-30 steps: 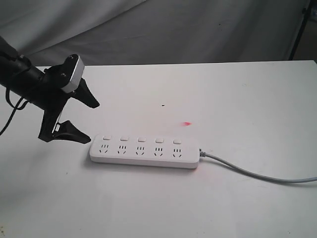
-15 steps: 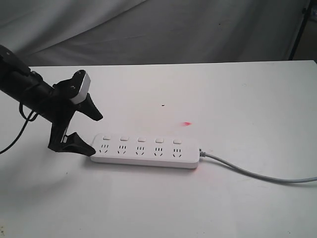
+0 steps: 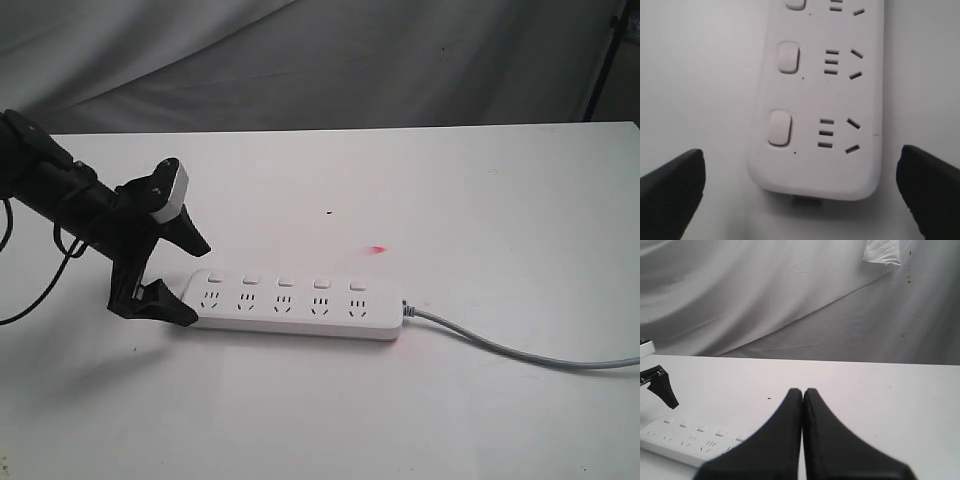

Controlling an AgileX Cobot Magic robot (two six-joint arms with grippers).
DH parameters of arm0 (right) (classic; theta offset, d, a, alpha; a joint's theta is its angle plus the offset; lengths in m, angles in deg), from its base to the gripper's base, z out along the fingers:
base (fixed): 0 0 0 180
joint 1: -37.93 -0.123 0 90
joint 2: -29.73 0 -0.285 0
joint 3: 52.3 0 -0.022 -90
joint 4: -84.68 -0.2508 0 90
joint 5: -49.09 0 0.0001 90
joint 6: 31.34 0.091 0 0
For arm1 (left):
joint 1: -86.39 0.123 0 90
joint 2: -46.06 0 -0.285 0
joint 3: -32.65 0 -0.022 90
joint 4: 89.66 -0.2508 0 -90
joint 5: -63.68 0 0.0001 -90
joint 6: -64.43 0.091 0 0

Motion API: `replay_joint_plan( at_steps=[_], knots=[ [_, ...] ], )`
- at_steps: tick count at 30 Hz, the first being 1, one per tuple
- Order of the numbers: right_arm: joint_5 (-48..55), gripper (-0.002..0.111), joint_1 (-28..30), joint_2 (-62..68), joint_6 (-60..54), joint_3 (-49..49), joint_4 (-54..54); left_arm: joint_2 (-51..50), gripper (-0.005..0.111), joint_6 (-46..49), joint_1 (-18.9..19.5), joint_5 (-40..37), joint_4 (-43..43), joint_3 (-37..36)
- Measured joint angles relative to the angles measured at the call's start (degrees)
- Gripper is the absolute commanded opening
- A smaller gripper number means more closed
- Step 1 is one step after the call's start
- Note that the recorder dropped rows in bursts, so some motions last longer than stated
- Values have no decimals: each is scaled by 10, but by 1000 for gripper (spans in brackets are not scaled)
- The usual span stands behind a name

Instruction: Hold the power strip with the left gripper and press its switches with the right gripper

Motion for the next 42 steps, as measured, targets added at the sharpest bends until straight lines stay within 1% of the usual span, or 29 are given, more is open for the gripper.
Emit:
replay_joint_plan(
  at_steps=[15,20,30,32,37,42],
  knots=[
    [0,0,0,0,0,0,0,-25,96,10,-12,5,13,0],
    [0,0,0,0,0,0,0,-27,96,1,-12,-5,-11,0],
    [0,0,0,0,0,0,0,-27,96,-1,-12,-7,-15,0],
    [0,0,0,0,0,0,0,-27,93,-1,-12,-7,-17,0],
    [0,0,0,0,0,0,0,-27,82,-1,-12,-7,-21,0],
    [0,0,0,0,0,0,0,-27,81,-1,-12,-6,-21,0]
  ],
)
